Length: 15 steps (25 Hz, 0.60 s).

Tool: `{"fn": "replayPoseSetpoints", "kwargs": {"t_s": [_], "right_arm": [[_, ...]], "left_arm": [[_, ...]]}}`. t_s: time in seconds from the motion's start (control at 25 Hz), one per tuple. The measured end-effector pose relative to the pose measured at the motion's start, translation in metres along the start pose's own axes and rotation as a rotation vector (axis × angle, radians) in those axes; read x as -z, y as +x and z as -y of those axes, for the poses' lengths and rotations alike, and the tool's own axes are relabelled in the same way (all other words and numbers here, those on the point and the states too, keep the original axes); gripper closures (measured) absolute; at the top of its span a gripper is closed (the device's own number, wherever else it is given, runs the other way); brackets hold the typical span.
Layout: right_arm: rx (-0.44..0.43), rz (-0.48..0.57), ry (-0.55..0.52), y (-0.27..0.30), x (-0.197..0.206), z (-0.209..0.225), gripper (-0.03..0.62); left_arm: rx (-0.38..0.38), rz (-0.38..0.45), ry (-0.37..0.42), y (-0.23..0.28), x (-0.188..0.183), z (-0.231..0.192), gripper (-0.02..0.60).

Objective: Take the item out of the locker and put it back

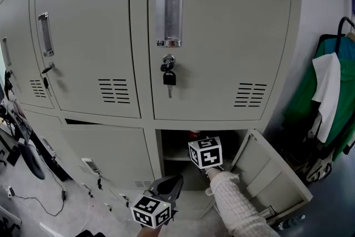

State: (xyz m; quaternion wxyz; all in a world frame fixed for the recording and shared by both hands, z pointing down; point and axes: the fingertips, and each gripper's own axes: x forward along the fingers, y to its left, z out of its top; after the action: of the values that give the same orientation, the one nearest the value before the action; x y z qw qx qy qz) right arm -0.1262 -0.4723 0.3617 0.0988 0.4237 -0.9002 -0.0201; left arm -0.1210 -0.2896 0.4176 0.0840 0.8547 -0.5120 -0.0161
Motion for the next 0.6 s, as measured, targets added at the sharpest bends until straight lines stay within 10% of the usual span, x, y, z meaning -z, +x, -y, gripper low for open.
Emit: {"fn": "replayPoseSetpoints", "kwargs": {"t_s": [0.6], "right_arm": [[0.047, 0.034, 0.030, -0.0048, -0.0007, 0.0077, 0.272]], "left_arm": [[0.015, -0.025, -0.018, -0.0081, 0.0082, 0.0015, 0.574]]}}
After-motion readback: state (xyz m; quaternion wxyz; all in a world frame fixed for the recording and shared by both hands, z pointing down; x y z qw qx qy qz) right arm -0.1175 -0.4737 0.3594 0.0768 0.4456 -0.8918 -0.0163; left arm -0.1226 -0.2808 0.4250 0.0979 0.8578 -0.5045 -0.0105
